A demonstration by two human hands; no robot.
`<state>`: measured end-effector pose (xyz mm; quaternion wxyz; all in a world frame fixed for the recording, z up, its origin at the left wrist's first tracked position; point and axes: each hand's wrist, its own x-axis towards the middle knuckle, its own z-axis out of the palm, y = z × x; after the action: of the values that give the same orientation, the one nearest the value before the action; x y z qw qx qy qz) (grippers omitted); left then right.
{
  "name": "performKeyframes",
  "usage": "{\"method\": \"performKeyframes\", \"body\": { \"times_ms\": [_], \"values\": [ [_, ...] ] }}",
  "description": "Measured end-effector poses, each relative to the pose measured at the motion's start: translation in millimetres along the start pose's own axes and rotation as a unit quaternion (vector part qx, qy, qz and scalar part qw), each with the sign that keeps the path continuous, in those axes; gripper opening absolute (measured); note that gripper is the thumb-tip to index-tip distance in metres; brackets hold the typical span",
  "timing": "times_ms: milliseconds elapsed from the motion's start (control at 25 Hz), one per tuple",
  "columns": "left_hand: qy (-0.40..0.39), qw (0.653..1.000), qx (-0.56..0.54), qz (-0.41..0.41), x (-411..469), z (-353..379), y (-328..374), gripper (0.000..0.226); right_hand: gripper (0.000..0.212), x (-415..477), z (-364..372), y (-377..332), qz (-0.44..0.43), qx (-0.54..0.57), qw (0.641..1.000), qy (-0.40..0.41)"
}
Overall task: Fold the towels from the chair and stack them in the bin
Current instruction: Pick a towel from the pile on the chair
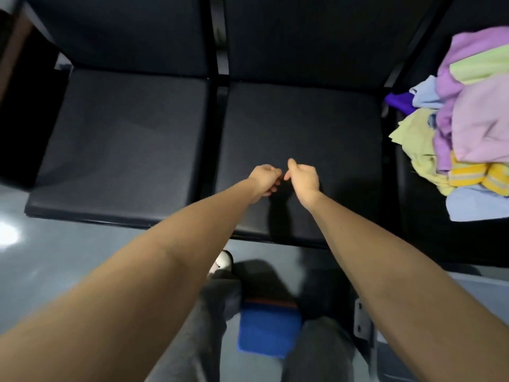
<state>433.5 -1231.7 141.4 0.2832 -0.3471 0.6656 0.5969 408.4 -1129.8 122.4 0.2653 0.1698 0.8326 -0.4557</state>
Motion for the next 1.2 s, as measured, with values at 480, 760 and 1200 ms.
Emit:
{"method": "performKeyframes", "body": {
  "times_ms": [480, 760, 1200],
  "values": [
    [0.171, 0.974, -0.034, 0.148, 101, 52, 34, 0.025, 0.039, 108, -9, -8, -0.102, -0.026, 0.993, 0.043],
    [0.273, 0.895, 0.119, 0.331, 154, 98, 69, 0.033, 0.039, 163, -47, 12, -0.182, -0.021, 0.967, 0.178],
    [0.3, 0.805, 0.231, 0.457, 216, 140, 83, 0.038, 0.021, 223, -103, 41, -0.265, -0.115, 0.884, 0.366]
  ]
}}
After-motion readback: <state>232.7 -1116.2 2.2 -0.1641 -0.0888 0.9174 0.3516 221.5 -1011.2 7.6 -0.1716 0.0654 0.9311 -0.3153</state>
